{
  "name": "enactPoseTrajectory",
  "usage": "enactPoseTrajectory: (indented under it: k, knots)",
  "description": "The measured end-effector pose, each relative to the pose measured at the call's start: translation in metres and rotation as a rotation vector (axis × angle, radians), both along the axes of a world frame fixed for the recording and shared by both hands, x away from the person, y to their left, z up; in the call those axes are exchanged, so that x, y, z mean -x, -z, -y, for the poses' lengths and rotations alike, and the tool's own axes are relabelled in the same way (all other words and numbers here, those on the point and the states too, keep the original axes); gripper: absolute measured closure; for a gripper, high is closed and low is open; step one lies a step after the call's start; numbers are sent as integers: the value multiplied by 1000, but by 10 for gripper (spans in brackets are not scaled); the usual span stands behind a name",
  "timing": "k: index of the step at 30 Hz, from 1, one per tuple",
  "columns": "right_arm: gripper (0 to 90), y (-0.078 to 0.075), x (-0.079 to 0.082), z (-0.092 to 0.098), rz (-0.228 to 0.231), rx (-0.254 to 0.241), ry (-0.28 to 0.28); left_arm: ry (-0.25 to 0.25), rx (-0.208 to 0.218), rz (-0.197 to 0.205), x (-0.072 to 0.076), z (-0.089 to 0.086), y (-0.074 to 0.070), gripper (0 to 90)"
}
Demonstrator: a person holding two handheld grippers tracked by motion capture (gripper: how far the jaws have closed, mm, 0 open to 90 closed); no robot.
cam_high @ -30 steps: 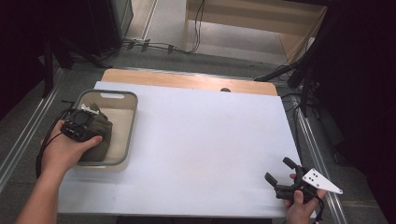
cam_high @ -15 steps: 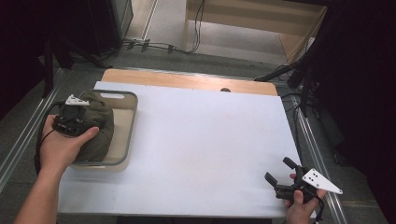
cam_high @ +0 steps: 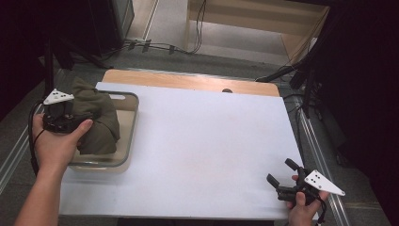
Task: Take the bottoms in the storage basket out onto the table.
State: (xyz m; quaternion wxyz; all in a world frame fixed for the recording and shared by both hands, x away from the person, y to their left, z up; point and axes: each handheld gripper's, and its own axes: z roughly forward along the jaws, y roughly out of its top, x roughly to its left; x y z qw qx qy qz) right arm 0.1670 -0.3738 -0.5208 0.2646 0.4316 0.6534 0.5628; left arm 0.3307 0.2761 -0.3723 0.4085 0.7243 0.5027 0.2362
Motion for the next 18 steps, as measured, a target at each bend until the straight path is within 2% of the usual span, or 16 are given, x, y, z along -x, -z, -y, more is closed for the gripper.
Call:
enactPoseTrajectory:
  k: [1,2,3,4,8,11,13,14,16,18]
  knots:
    - [0,0,0,0,1,0,0,3,11,31,2,0,-3,507]
    - [0,0,0,0,1,0,0,3,11,31,2,0,-3,507]
    - [0,0,0,0,0,0,1,1,21,65,4,0,-5,508]
    - [0,0,0,0,0,0,1,1,21,65,4,0,-5,507]
    - [0,0,0,0,0,0,1,-9,57,131,8,0,-10,506]
    - [0,0,0,0,-3,2,1,-24,69,144,9,0,-12,506]
    - [0,0,0,-1,-2,2,2,-35,97,186,12,0,-15,505]
    - [0,0,0,0,-1,2,3,-35,97,186,12,0,-15,505]
    - [0,0,0,-1,0,2,5,-44,114,226,15,-1,-18,504]
    - [0,0,0,-1,0,2,5,-45,121,238,16,-1,-19,505]
